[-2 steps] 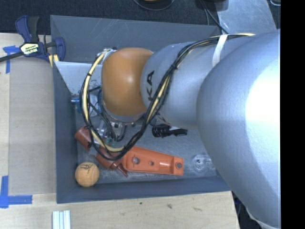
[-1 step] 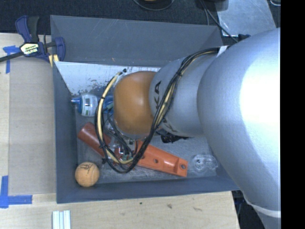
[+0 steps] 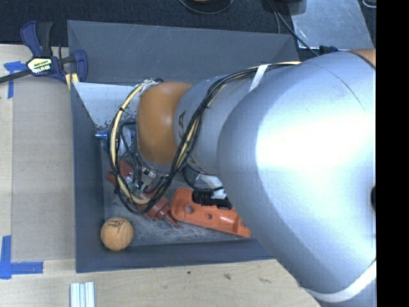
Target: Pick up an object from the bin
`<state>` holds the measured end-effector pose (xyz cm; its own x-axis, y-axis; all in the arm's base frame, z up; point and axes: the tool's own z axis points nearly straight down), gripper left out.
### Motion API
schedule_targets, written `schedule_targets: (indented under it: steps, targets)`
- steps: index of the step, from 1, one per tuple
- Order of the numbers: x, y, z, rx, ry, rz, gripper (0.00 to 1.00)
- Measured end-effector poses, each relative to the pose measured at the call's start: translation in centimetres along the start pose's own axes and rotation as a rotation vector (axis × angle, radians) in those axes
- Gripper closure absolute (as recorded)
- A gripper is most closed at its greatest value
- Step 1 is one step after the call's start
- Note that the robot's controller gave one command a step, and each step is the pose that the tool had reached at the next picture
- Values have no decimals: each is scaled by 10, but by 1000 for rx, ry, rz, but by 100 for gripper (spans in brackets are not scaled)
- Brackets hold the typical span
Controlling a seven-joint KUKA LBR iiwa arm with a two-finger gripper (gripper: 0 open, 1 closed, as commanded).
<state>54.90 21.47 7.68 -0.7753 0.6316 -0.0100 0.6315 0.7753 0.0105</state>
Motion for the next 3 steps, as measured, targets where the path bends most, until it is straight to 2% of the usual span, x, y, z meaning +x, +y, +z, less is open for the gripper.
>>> schedule_targets:
  steps: [1, 3]
  targets:
    - [-29, -18, 7, -5, -13, -165, 100]
    - [-29, -18, 6, -5, -12, -164, 100]
